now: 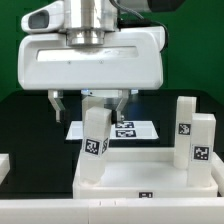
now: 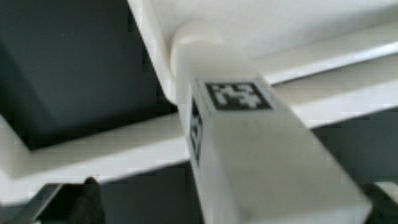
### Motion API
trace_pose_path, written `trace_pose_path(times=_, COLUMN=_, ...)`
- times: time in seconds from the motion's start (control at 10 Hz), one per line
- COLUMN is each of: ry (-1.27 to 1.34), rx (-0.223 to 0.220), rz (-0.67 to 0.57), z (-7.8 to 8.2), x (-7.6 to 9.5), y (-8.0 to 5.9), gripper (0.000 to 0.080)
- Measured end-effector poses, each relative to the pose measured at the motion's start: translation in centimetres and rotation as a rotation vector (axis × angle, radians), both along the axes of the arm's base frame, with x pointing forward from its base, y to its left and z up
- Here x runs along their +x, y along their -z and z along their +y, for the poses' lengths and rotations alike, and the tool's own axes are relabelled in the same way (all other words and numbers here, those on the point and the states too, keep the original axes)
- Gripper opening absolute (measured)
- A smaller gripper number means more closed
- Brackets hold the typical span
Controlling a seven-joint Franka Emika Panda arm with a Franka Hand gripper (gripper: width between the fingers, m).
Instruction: Assemble desk
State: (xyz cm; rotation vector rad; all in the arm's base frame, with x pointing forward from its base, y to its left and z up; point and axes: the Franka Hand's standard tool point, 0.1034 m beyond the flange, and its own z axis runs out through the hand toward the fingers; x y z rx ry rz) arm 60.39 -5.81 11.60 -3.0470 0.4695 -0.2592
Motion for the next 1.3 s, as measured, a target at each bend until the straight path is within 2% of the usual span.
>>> trace_pose_path(times=0.1, ry=0.000, rx=0.024, rz=0.056, z=-0.3, x=0.5, y=0.0, gripper=0.0649)
trace_pose_path(times=0.3, ry=0.001, rx=0.027, rz=0.073, z=-0.4, x=0.7, y=0.4, gripper=0.0649)
trace_pose_path(times=0.4, ry=0.013, rx=0.029, rz=0.073, z=-0.4, x=0.7, y=0.4, gripper=0.0512)
trace_pose_path(times=0.5, ry=0.027, rx=0.030, rz=0.074, z=-0.4, x=0.7, y=0.4, gripper=0.0512)
trace_pose_path(times=0.6, ry=0.028, rx=0.031, rz=0.074, z=-0.4, x=0.7, y=0.4, gripper=0.0373)
trace_pose_path(times=0.7, ry=0.056, rx=0.034, rz=0.074, z=-0.4, x=0.7, y=0.4, gripper=0.0284)
trace_pose_path(times=1.1, ry=0.403, rx=0.075, rz=0.082, z=-0.4, x=1.1, y=0.5, gripper=0.0284)
trace_pose_path(times=1.3, ry=0.719, rx=0.124, rz=0.092, z=0.0, x=1.5, y=0.5, gripper=0.0284)
